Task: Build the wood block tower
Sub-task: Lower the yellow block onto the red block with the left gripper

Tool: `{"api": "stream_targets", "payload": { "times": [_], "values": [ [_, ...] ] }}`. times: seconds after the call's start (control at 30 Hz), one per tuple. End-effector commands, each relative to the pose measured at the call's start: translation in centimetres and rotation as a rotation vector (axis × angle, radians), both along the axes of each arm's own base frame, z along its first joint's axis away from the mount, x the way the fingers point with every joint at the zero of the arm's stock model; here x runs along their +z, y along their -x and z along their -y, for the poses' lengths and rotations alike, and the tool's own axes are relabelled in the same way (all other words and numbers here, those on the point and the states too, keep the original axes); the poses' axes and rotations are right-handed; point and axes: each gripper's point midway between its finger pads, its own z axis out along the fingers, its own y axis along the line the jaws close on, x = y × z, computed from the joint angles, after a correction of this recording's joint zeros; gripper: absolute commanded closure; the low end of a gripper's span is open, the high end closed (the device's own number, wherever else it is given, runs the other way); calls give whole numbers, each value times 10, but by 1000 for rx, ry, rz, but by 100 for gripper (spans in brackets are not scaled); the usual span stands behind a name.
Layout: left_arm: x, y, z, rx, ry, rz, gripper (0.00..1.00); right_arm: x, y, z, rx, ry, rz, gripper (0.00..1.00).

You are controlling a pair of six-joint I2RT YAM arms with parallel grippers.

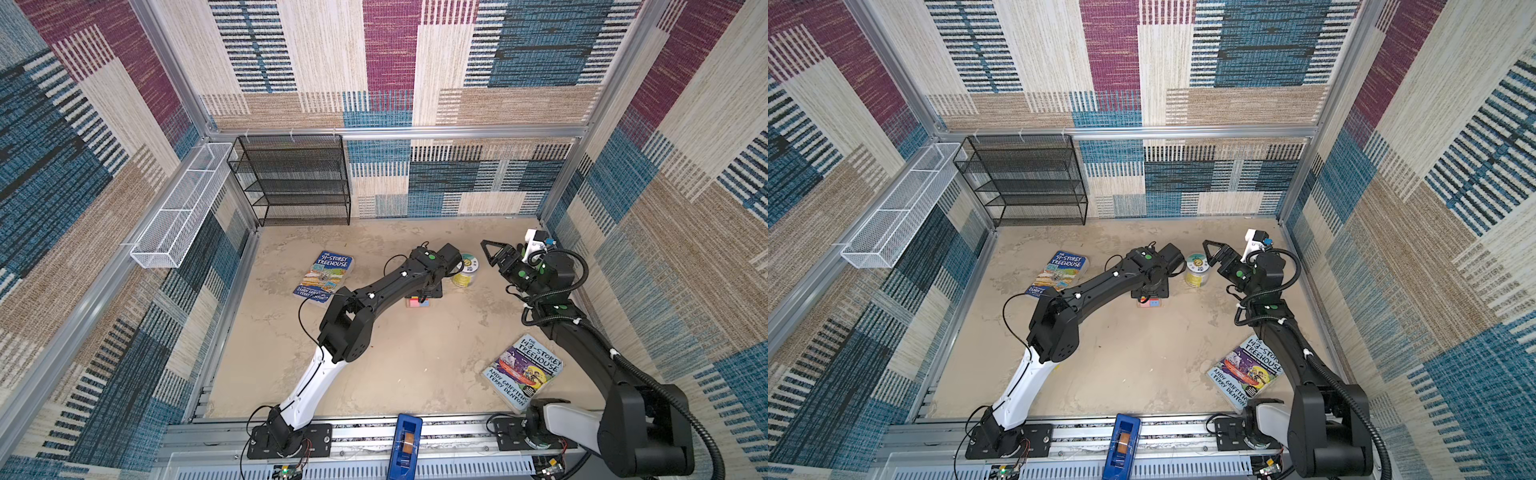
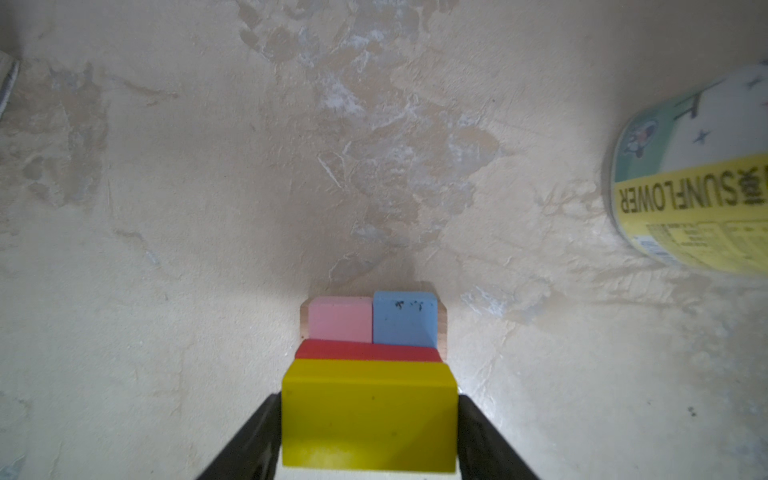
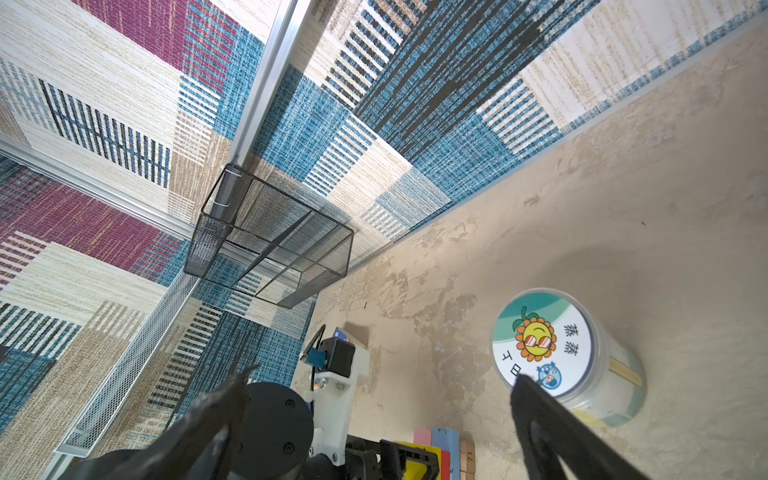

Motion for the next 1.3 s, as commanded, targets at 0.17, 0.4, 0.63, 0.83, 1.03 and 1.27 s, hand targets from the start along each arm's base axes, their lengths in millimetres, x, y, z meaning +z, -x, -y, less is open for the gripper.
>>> {"api": "stream_targets", "payload": {
  "times": [0.17, 0.4, 0.63, 0.83, 1.03, 1.27],
  "values": [
    [3, -3, -3, -10, -22, 21, 31, 5, 0, 0, -4, -7, 20, 0],
    [3, -3, -4, -11, -26, 22, 32, 5, 0, 0, -4, -9, 20, 0],
    [2, -2, -3, -16, -27, 18, 30, 6, 0, 0, -4, -9, 22, 0],
    [2, -3, -3, -19, -28, 19, 28, 7, 0, 0, -4, -8, 24, 0],
    [3, -3, -3, -20, -30, 23, 29, 8, 0, 0, -2, -8, 25, 0],
    [3, -3, -3, -22, -31, 21, 30, 8, 0, 0, -2, -7, 27, 0]
  ]
}}
